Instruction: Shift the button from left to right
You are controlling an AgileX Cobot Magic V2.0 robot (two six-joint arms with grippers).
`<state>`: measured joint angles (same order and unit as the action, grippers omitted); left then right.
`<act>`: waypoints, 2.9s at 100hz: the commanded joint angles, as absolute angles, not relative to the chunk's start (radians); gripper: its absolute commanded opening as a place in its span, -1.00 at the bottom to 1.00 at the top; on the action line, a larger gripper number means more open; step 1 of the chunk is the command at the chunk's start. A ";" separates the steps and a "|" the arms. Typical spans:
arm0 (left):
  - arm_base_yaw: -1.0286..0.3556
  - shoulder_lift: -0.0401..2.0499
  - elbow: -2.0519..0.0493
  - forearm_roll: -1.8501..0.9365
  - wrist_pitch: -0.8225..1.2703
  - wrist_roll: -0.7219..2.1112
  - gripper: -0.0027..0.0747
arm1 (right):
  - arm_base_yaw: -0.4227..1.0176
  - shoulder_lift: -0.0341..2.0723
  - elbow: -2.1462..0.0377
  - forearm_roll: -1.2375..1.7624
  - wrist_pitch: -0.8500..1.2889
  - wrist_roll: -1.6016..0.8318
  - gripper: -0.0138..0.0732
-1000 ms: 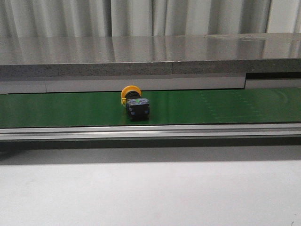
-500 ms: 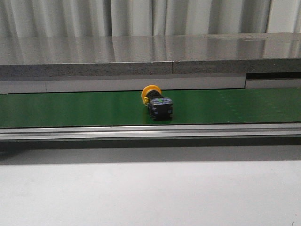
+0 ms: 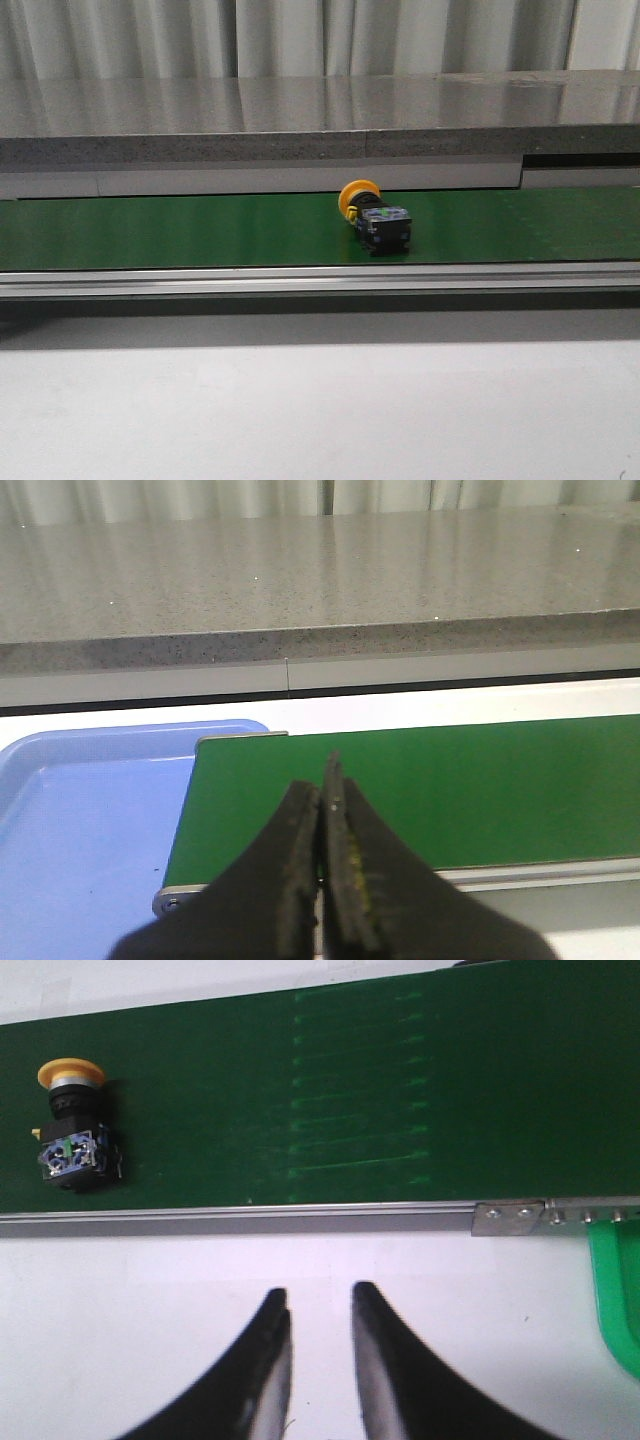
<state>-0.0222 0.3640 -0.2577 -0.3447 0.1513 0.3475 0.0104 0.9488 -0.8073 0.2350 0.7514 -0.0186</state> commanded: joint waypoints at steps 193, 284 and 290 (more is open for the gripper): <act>-0.029 0.368 -0.286 -0.358 0.080 0.344 -0.98 | 0.102 1.586 -1.006 0.294 0.440 -0.485 0.62; -0.029 0.370 -0.286 -0.358 0.080 0.344 -0.98 | -0.300 1.482 -1.186 0.283 0.461 -0.485 -0.35; -0.029 0.370 -0.286 -0.358 0.080 0.344 -0.98 | -0.349 1.494 -1.186 0.283 0.433 -0.485 -0.35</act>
